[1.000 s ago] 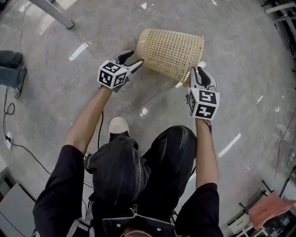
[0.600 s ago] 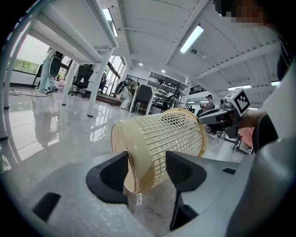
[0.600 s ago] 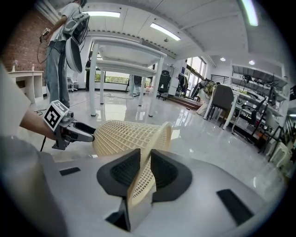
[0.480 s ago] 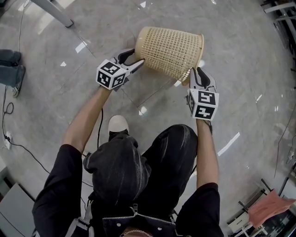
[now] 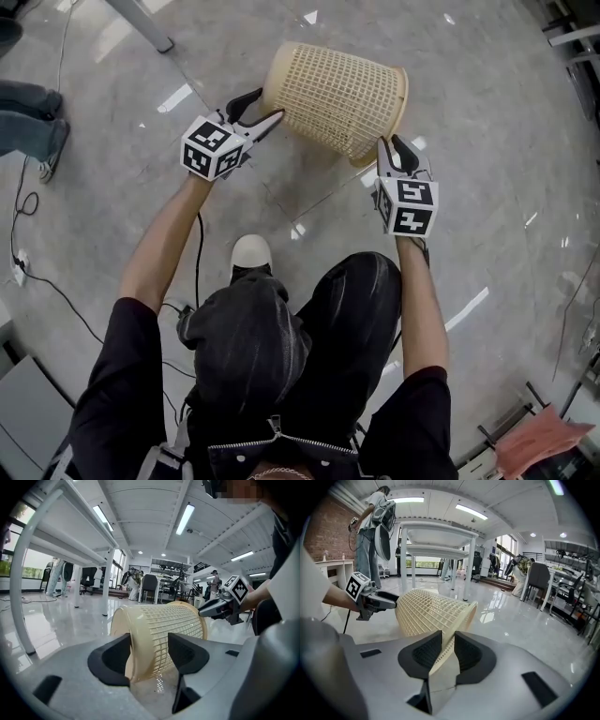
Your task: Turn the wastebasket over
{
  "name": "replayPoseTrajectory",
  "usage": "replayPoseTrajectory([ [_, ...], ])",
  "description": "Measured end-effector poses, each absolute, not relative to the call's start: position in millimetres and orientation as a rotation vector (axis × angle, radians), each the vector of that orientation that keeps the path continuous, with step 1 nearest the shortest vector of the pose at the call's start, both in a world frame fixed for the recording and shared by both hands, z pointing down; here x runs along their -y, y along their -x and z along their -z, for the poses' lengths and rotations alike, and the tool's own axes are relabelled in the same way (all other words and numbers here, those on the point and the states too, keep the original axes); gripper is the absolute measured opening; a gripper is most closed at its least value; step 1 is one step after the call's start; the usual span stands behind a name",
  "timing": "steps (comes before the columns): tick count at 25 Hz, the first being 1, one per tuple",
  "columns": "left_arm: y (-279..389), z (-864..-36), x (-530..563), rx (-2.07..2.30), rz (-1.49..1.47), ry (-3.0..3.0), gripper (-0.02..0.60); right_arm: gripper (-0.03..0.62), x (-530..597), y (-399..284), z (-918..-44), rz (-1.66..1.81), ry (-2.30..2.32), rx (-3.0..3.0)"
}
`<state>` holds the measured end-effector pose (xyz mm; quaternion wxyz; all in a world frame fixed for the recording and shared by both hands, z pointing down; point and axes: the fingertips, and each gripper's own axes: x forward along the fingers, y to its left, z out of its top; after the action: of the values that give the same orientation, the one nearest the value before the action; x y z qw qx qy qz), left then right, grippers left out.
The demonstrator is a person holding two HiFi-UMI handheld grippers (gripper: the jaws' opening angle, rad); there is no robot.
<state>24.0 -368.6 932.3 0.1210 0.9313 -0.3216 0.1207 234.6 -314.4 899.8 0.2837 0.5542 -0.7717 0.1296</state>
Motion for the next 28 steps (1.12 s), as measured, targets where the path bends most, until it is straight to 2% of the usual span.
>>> replayPoseTrajectory([
  [14,55,-874,367,1.142,-0.379,-2.787,0.242,0.095,332,-157,-925,-0.42,-1.248,2.151],
  [28,10,-854,366,1.059,-0.344,-2.888,0.242,0.1,328,-197,-937,-0.526,-1.353,2.106],
])
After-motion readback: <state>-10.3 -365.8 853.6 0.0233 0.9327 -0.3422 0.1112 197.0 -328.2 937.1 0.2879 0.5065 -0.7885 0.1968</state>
